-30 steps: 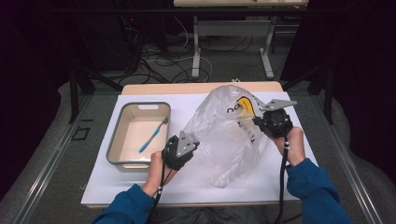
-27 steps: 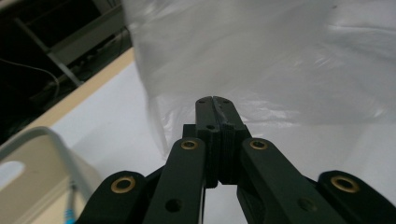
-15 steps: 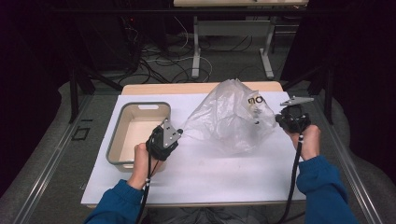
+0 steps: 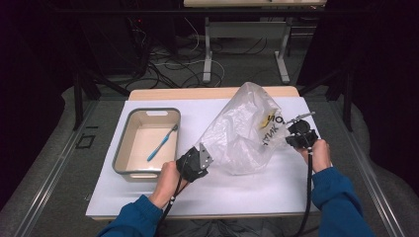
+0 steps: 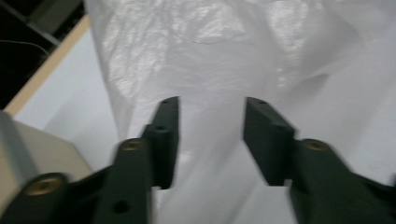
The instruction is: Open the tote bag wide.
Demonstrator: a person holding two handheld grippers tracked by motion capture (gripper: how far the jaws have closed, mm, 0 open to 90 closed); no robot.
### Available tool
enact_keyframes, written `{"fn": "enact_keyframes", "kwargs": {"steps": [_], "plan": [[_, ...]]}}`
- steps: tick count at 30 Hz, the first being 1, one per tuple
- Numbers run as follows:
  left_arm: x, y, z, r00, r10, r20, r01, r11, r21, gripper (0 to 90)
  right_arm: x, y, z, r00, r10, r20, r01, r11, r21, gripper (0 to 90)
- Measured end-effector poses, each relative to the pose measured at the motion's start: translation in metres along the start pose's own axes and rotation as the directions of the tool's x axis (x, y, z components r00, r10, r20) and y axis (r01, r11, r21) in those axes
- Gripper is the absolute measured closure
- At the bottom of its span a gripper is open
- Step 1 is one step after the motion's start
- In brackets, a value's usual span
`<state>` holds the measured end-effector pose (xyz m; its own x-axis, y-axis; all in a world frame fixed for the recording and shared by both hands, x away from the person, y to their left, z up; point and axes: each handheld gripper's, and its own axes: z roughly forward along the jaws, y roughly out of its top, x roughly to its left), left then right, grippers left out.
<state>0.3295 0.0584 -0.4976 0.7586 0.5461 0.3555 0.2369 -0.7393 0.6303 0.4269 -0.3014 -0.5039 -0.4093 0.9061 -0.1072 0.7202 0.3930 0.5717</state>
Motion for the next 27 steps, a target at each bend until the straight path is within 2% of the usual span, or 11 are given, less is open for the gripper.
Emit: {"fn": "enact_keyframes", "kwargs": {"steps": [2,7,10,11,12,13,14,17,21,24,27], "plan": [[-0.004,0.000,0.002,0.9997,0.012,0.022,-0.013,0.9997,0.019,33.0,0.000,-0.001,0.002,1.0000,-0.001,-0.001,0.001,1.000,0.005,90.0],[-0.009,-0.001,0.017,0.9993,0.013,0.036,-0.015,0.9988,0.046,20.2,0.001,-0.001,0.002,0.9999,-0.001,-0.014,0.001,1.000,0.008,90.0],[-0.014,-0.002,0.034,0.9989,0.036,0.030,-0.038,0.9968,0.071,21.5,0.003,-0.001,0.001,0.9994,-0.002,-0.033,0.002,1.000,0.002,89.5],[-0.015,-0.001,0.039,0.9981,0.059,0.017,-0.060,0.9950,0.079,25.1,0.003,0.000,0.001,0.9993,-0.005,-0.036,0.005,1.000,0.004,88.8],[-0.017,-0.001,0.044,0.9984,0.055,0.010,-0.055,0.9963,0.066,33.3,0.005,0.000,0.001,0.9994,-0.003,-0.035,0.003,1.000,0.006,88.2],[-0.017,-0.001,0.048,0.9987,0.051,0.006,-0.051,0.9976,0.047,53.3,0.005,0.000,0.000,0.9988,-0.016,-0.046,0.016,1.000,0.002,87.3],[-0.017,-0.002,0.051,0.9987,0.051,0.002,-0.051,0.9982,0.032,64.9,0.007,0.001,-0.001,0.9987,-0.004,-0.051,0.004,1.000,-0.004,86.0],[-0.015,-0.003,0.051,0.9983,0.058,-0.002,-0.058,0.9983,0.000,86.1,0.009,0.004,-0.008,0.9964,-0.008,-0.084,0.005,0.999,-0.031,79.5],[-0.006,0.002,0.030,0.9978,0.064,-0.016,-0.065,0.9962,-0.059,89.8,0.015,0.011,-0.021,0.9901,-0.021,-0.139,0.010,0.996,-0.085,63.0],[-0.005,0.004,0.022,0.9975,0.069,-0.018,-0.070,0.9944,-0.079,89.9,0.022,0.016,-0.027,0.9872,-0.045,-0.153,0.026,0.991,-0.128,57.2],[-0.004,0.005,0.013,0.9972,0.073,-0.013,-0.074,0.9921,-0.101,89.9,0.027,0.018,-0.031,0.9861,-0.053,-0.158,0.031,0.990,-0.136,53.8]]}}
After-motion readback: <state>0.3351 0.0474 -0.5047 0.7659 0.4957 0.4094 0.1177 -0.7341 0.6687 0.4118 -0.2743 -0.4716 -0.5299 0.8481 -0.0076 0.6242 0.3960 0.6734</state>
